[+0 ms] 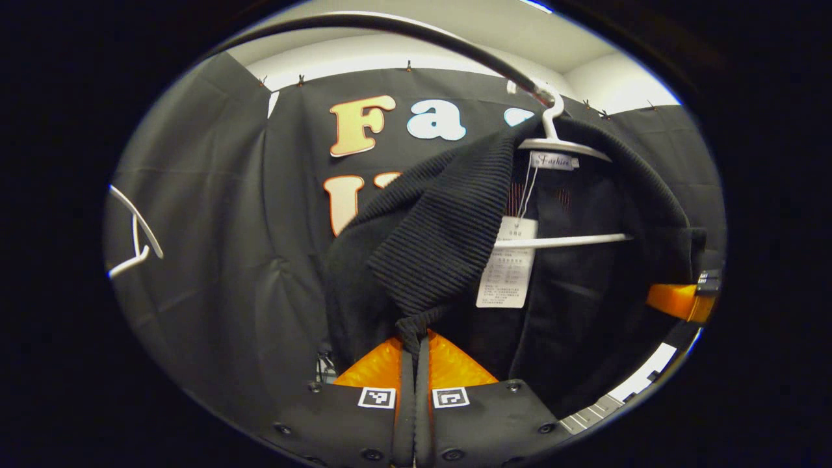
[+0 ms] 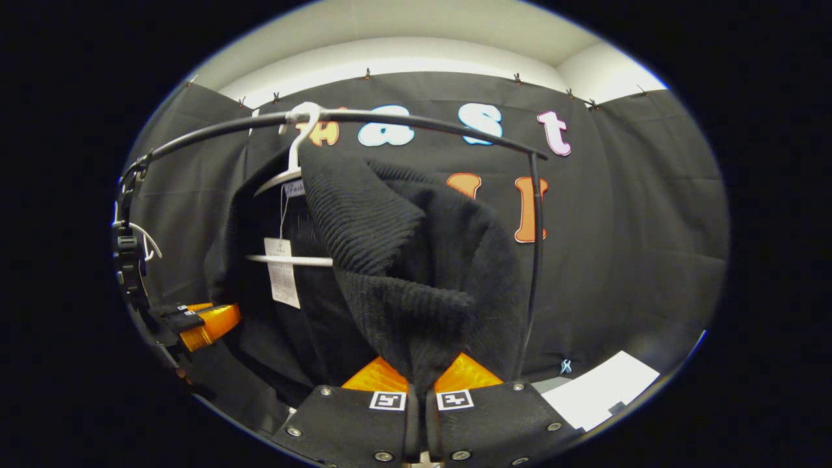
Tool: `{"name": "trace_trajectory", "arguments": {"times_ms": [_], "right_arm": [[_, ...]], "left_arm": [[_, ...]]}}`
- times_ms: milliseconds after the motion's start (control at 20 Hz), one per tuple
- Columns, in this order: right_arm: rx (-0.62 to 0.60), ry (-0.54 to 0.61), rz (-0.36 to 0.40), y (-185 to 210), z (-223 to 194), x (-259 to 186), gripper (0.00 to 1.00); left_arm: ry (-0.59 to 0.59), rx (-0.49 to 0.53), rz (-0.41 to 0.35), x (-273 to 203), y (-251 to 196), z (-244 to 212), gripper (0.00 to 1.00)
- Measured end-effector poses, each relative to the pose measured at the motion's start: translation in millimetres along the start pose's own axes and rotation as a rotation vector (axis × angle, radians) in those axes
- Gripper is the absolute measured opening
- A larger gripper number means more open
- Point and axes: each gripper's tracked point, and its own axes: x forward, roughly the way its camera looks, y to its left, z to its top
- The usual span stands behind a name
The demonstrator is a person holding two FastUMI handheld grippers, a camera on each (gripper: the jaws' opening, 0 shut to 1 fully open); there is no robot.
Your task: Grasp the clothes on the hanger with both hands and then place them into the laundry hamper below.
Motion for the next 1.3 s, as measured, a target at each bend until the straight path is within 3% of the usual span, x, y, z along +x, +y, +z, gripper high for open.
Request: {"name": "trace_trajectory", "arguments": {"times_ms": [150, 200, 350, 400, 450, 550, 700, 1000, 1100, 1300], "right_arm": [[-0.021, -0.038, -0.011, -16, 28, -11, 0.03], [-0.031, -0.052, -0.015, -21, 38, -13, 0.03], [-0.044, -0.097, -0.015, -36, 70, -20, 0.00], [-0.047, -0.111, -0.025, -43, 80, -20, 0.00], [-0.050, -0.127, -0.029, -50, 90, -21, 0.02], [-0.052, -0.143, -0.026, -57, 106, -18, 0.06], [-0.088, -0.173, -0.043, -75, 132, -11, 0.02], [-0.076, -0.162, 0.018, -92, 167, 22, 0.03], [-0.082, -0.158, 0.052, -94, 175, 37, 0.02], [-0.084, -0.121, 0.111, -94, 173, 65, 0.02]], "left_arm": [[-0.032, -0.022, 0.012, -20, 12, 25, 0.10], [-0.050, -0.023, 0.020, -25, 18, 35, 0.05], [-0.112, 0.022, 0.085, -35, 43, 69, 0.07], [-0.123, 0.036, 0.107, -35, 52, 77, 0.04], [-0.132, 0.043, 0.127, -35, 60, 80, 0.07], [-0.156, 0.052, 0.157, -34, 76, 91, 0.04], [-0.188, 0.083, 0.200, -35, 88, 107, 0.04], [-0.187, 0.112, 0.253, -25, 98, 110, 0.10], [-0.180, 0.111, 0.266, -20, 101, 107, 0.07], [-0.160, 0.103, 0.304, -12, 107, 98, 0.10]]}}
